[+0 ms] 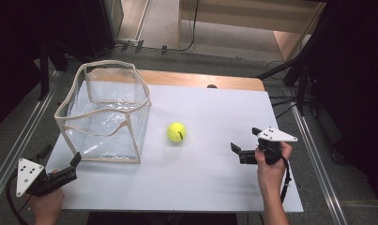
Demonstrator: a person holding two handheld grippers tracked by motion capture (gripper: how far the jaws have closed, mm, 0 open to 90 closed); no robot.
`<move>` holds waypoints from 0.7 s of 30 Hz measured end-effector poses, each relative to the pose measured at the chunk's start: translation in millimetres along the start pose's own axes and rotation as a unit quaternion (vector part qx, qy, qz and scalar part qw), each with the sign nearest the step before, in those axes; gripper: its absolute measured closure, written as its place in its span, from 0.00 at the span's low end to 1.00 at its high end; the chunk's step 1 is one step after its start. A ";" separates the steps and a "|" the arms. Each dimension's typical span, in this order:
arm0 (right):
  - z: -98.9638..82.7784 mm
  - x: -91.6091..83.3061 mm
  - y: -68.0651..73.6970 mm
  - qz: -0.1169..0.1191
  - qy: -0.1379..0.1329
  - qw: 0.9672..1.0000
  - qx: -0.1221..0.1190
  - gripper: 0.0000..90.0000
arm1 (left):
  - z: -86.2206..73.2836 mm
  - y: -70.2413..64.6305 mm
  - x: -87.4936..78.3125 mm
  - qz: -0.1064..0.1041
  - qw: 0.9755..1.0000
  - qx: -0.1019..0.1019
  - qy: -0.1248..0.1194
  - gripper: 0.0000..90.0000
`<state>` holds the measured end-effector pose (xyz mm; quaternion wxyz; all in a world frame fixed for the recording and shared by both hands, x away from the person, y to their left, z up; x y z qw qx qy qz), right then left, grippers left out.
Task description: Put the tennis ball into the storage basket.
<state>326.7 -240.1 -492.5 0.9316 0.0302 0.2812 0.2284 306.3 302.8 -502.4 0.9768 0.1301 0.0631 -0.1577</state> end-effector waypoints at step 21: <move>36.6 46.6 38.5 0.037 0.042 0.996 -0.065 0.00 | 0.3 -0.5 0.5 -0.001 1.000 0.001 -0.001 0.08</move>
Point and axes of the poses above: each handheld gripper's, and its own axes: x roughly forward along the jaws, z roughly out of its top, y roughly to its left, the point moved 9 cm from there along x, roughly forward along the jaws, and after that the axes turned 10 degrees about x, right-handed, at the moved point
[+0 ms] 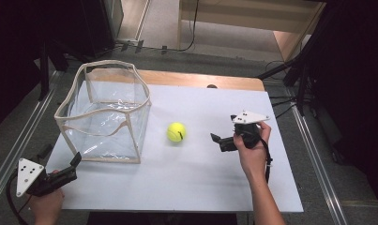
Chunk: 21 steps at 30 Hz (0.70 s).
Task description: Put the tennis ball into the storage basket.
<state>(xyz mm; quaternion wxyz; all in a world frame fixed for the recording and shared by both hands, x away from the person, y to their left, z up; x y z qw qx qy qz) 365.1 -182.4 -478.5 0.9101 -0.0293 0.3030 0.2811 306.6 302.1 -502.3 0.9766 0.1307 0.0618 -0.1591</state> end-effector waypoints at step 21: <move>18.8 49.4 27.9 0.025 0.067 0.997 -0.029 0.00 | -0.1 1.0 0.3 -0.001 1.000 -0.005 0.001 0.08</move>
Point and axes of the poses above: each handheld gripper's, and its own axes: x roughly forward along the jaws, z roughly out of its top, y roughly to its left, the point moved 9 cm from there along x, roughly forward along the jaws, and after that the axes turned 10 degrees about x, right-handed, at the moved point
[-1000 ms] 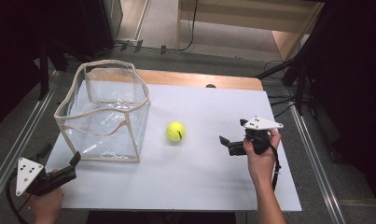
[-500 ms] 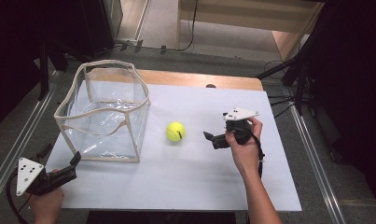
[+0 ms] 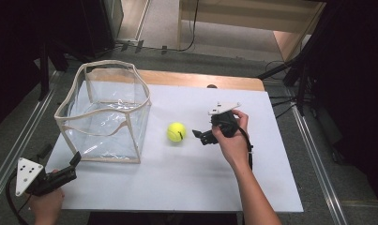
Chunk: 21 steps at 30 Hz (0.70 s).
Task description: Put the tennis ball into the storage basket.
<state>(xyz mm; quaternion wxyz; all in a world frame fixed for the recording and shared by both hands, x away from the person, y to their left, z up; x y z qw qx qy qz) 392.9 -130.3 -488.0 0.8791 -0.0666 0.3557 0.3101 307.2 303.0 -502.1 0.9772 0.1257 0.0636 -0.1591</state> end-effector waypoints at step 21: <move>10.7 41.8 18.4 0.009 0.094 0.996 -0.005 0.00 | 0.5 0.8 -0.1 -0.002 1.000 -0.003 -0.003 0.08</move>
Point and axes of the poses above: each handheld gripper's, and its own axes: x roughly forward along the jaws, z roughly out of its top, y roughly to its left, the point moved 9 cm from there along x, roughly forward along the jaws, and after that the axes turned 10 degrees about x, right-handed, at the moved point
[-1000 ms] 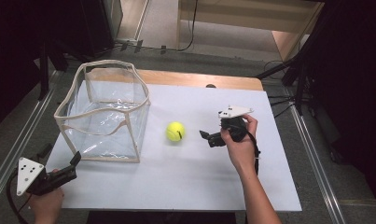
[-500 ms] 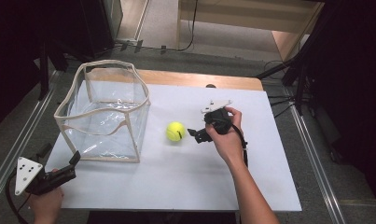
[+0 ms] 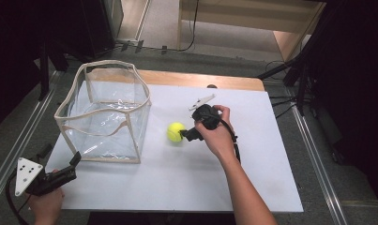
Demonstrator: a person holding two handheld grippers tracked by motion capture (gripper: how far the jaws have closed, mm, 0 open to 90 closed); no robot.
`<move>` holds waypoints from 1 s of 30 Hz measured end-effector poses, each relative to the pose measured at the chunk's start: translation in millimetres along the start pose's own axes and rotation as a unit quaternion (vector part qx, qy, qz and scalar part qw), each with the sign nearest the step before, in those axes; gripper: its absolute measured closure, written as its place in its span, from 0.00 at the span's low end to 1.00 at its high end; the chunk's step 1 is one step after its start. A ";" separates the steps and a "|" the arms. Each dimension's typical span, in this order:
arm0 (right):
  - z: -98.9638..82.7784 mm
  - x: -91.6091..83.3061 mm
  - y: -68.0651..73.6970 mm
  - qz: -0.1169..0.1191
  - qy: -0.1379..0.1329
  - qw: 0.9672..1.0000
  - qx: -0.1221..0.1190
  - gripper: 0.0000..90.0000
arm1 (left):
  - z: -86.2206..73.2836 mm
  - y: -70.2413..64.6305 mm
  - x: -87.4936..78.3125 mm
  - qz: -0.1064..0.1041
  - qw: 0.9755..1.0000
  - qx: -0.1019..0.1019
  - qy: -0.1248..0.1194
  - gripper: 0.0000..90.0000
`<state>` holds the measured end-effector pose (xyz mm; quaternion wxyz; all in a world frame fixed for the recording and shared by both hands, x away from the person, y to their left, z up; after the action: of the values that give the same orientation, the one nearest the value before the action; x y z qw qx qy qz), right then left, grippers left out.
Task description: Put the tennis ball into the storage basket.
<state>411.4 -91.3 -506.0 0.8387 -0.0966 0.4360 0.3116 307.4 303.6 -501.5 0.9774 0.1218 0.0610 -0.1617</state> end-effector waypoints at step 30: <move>4.6 51.1 26.9 0.014 0.106 0.994 -0.023 0.00 | 0.5 -0.6 -0.1 -0.003 1.000 0.001 -0.003 0.08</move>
<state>419.9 -45.7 -540.8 0.7806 -0.1425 0.5166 0.3217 307.1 303.0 -501.1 0.9770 0.1225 0.0582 -0.1648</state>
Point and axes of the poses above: each handheld gripper's, and its own axes: x roughly forward along the jaws, z roughly out of its top, y roughly to its left, the point moved 9 cm from there along x, roughly forward along the jaws, and after that the axes turned 10 degrees about x, right-handed, at the moved point
